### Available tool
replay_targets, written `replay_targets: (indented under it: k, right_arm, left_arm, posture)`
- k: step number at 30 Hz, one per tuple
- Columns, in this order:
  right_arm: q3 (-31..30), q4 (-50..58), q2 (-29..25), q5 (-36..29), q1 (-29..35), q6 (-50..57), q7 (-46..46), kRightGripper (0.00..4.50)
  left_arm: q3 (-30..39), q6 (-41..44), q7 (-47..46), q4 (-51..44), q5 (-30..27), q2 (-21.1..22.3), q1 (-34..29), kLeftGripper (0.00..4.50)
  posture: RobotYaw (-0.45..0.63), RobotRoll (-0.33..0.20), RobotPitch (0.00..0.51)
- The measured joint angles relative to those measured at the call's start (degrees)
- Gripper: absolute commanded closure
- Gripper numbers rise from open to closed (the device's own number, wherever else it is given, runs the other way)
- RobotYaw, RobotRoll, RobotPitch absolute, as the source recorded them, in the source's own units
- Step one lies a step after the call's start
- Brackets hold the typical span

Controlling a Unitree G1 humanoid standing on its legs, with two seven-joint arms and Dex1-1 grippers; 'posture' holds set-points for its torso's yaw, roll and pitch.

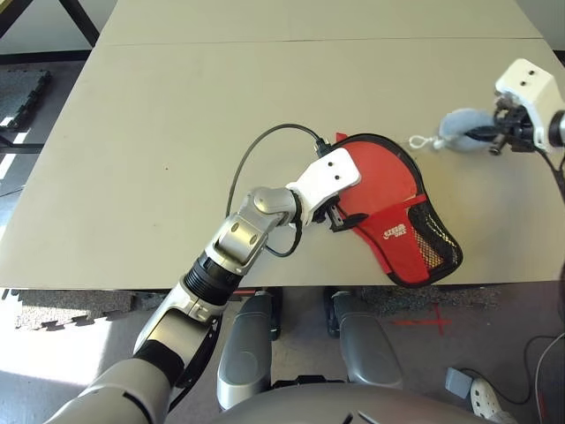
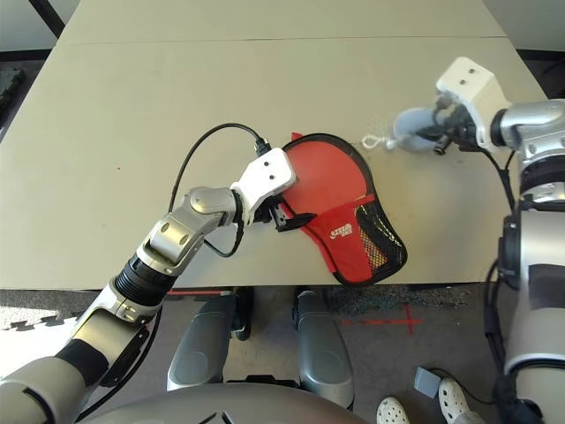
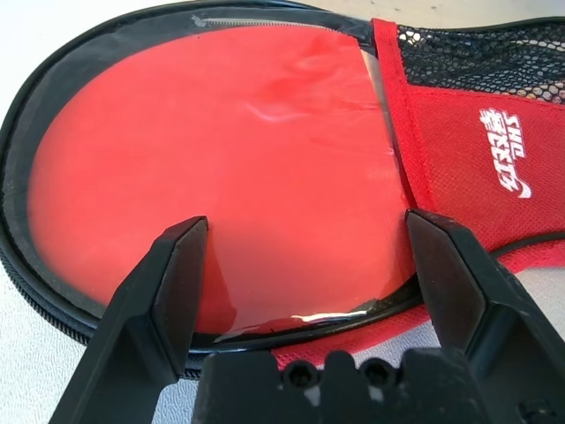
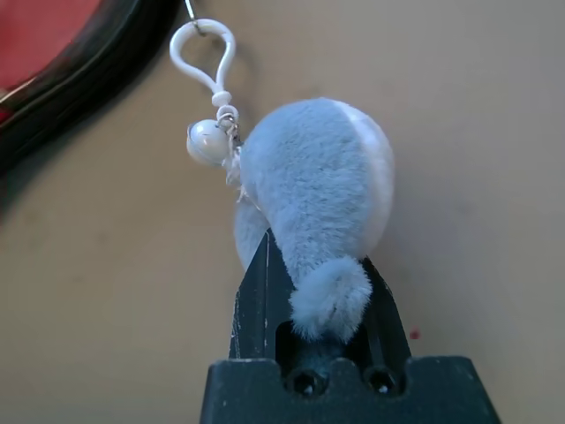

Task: Store the ping-pong paddle in its case and zip it.

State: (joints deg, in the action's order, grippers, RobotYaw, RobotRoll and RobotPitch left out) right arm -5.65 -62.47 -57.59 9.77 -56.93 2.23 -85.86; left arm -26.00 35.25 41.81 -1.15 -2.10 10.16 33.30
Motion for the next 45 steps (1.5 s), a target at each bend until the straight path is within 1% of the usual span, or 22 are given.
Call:
replay_targets:
  k: [1, 3, 9, 12, 14, 17, 20, 25, 27, 28, 29, 31, 32, 33, 34, 36, 38, 39, 41, 42, 44, 45]
  right_arm:
    - [-0.1, 1.7, -0.8, -0.6, 1.5, 1.3, -2.2, 4.42]
    - [-1.4, 6.9, -2.8, -3.9, 5.2, 4.3, -4.5, 4.42]
    - [-10.1, 29.7, -16.2, -23.5, 21.2, 17.3, -5.7, 4.42]
    - [-11.9, 37.7, -20.6, -30.5, 27.1, 20.4, -5.6, 4.42]
    - [-12.4, 42.0, -23.1, -33.7, 30.7, 21.3, -5.6, 4.42]
    - [-12.4, 46.3, -25.8, -37.3, 35.1, 22.4, -5.5, 4.42]
    - [-12.0, 49.6, -27.2, -39.9, 38.3, 23.0, -5.5, 4.42]
    - [-11.4, 52.7, -28.8, -41.3, 41.6, 23.1, -5.4, 4.42]
    - [-11.1, 53.1, -28.5, -41.1, 41.6, 23.4, -5.5, 4.42]
    - [-10.9, 52.6, -27.2, -40.9, 40.3, 24.3, -5.5, 4.08]
    - [-9.8, 51.7, -24.6, -40.6, 38.0, 26.2, -5.5, 3.68]
    - [-8.3, 50.2, -21.7, -40.8, 35.1, 29.7, -5.6, 3.04]
    - [-7.0, 49.2, -20.4, -41.8, 33.8, 31.3, -5.6, 2.61]
    - [-5.9, 48.7, -20.0, -43.5, 32.7, 32.9, -5.7, 2.31]
    - [-4.7, 48.2, -20.0, -45.2, 32.0, 33.9, -5.9, 1.85]
    - [-3.4, 46.6, -19.9, -46.9, 30.8, 34.8, -6.2, 1.17]
    - [-2.2, 43.7, -18.8, -47.6, 29.4, 35.6, -6.4, 0.44]
    - [-1.4, 41.9, -17.4, -47.8, 28.1, 36.1, -6.4, 0.09]
    - [1.0, 37.9, -13.7, -47.8, 25.2, 37.0, -5.8, 0.04]
    - [3.1, 34.9, -10.5, -47.5, 22.8, 36.2, -3.8, 0.04]
    - [6.6, 29.4, -5.6, -46.0, 19.2, 32.4, 2.0, 0.04]
    - [8.3, 25.9, -3.0, -44.6, 17.0, 29.3, 6.6, 0.04]
  left_arm:
    - [0.0, -0.2, 0.0, 0.2, 0.0, 0.0, 0.1, 0.0]
    - [0.0, -0.6, 0.2, 0.9, 0.0, -0.2, 0.3, 0.0]
    - [-0.3, -1.5, 0.9, 2.9, 0.1, -0.7, 1.5, 0.0]
    - [-0.3, -2.1, 1.0, 3.9, 0.1, -0.8, 1.9, 0.0]
    - [-0.3, -2.3, 1.0, 4.1, 0.1, -0.9, 1.9, 0.0]
    - [-0.4, -2.7, 1.1, 4.4, 0.1, -0.9, 2.0, 0.0]
    - [-0.4, -2.9, 1.2, 4.5, 0.1, -0.9, 2.1, 0.0]
    - [-0.4, -3.4, 1.2, 4.9, 0.1, -0.9, 2.1, 0.0]
    - [-0.4, -3.8, 1.2, 5.4, 0.1, -0.9, 2.2, 0.0]
    - [-0.2, -3.9, 1.2, 5.6, 0.1, -0.9, 2.3, 0.0]
    - [0.2, -3.9, 1.2, 5.9, 0.1, -0.9, 2.3, 0.0]
    - [0.6, -4.0, 1.1, 6.0, 0.1, -0.9, 2.4, 0.0]
    - [0.9, -4.0, 1.2, 5.7, -0.1, -0.9, 2.3, 0.0]
    - [1.4, -4.0, 1.5, 5.5, -0.7, -0.9, 2.2, 0.0]
    - [2.3, -3.7, 2.0, 4.6, -1.7, -0.9, 1.8, 0.0]
    - [3.9, -2.6, 3.3, 3.4, -4.0, -0.7, 1.1, 0.0]
    - [6.6, -0.9, 4.9, 0.0, -8.1, -0.4, 0.7, 0.0]
    - [8.6, 0.1, 5.2, -1.8, -10.0, -0.2, 0.8, 0.0]
    - [12.7, 2.4, 5.0, -5.1, -13.4, 0.2, 2.0, 0.0]
    - [15.8, 3.5, 4.3, -6.4, -15.4, 0.2, 2.7, 0.0]
    - [21.3, 4.4, 1.5, -7.3, -17.9, 0.2, 3.9, 0.0]
    - [24.6, 4.3, -0.4, -7.2, -18.7, 0.3, 4.4, 0.0]
  posture:
    - [-0.09, 0.0, 0.253]
    - [-0.1, 0.0, 0.251]
    - [-0.12, 0.0, 0.248]
    - [-0.12, 0.0, 0.25]
    - [-0.12, 0.0, 0.249]
    - [-0.12, 0.0, 0.249]
    - [-0.12, 0.0, 0.247]
    - [-0.12, 0.0, 0.242]
    - [-0.12, 0.0, 0.24]
    - [-0.12, 0.0, 0.239]
    - [-0.12, 0.0, 0.239]
    - [-0.12, 0.0, 0.238]
    - [-0.12, 0.0, 0.238]
    - [-0.12, 0.0, 0.238]
    - [-0.11, 0.0, 0.237]
    - [-0.1, 0.0, 0.237]
    - [-0.1, 0.0, 0.237]
    - [-0.09, 0.0, 0.236]
    - [-0.08, 0.0, 0.236]
    - [-0.08, 0.0, 0.236]
    - [-0.07, 0.0, 0.235]
    - [-0.06, 0.0, 0.235]
